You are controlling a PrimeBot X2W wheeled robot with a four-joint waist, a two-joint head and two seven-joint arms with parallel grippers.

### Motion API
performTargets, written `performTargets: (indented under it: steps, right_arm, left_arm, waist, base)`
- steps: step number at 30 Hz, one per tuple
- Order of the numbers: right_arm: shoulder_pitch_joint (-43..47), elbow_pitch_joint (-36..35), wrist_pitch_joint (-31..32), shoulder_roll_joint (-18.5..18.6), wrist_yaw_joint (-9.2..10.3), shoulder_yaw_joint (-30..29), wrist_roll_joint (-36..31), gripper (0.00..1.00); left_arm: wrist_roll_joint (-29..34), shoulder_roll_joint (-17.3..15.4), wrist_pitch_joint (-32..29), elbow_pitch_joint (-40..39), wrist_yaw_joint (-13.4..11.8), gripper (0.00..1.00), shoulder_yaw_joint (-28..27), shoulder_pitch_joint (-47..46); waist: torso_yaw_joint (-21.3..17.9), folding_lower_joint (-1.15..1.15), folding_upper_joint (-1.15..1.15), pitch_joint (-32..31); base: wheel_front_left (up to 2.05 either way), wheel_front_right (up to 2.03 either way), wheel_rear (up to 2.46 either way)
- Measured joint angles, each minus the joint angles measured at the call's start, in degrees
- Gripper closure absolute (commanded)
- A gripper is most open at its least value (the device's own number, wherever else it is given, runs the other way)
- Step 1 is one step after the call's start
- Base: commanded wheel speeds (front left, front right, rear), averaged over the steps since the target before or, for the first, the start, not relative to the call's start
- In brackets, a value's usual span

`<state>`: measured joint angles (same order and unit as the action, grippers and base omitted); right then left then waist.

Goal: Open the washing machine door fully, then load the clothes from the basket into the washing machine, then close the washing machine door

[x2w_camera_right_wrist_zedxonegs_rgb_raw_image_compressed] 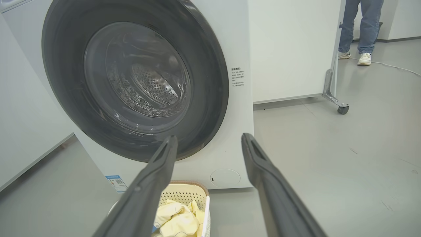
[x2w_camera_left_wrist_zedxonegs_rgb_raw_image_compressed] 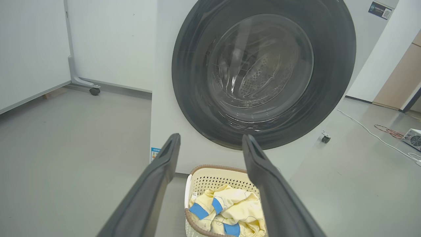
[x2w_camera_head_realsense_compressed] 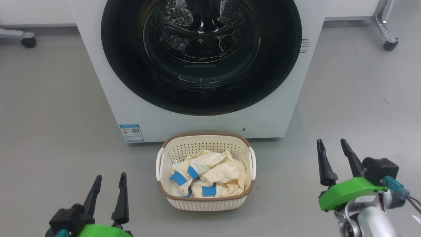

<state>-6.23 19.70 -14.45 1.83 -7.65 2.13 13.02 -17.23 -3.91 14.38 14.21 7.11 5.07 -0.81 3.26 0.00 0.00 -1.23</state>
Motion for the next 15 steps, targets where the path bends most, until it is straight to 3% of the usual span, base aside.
performTargets:
  steps: [7, 15]
  right_arm:
    - [-0.01, 0.34, 0.00, 0.00, 0.00, -0.01, 0.00, 0.00]
    - [-0.06, 0.78, 0.00, -0.02, 0.00, 0.04, -0.01, 0.00]
  left_arm:
    - [-0.01, -0.23, -0.01, -0.09, 0.00, 0.00, 0.57, -0.01]
    - [-0.27, -0.56, -0.01, -0.11, 0.00, 0.00, 0.36, 0.00]
  waist:
    - [-0.01, 0.00, 0.00, -0.02]
    - [-0.10, 0.00, 0.00, -0.08]
  base:
    - [0.47, 0.47, -0.95]
    - [1.05, 1.05, -2.09]
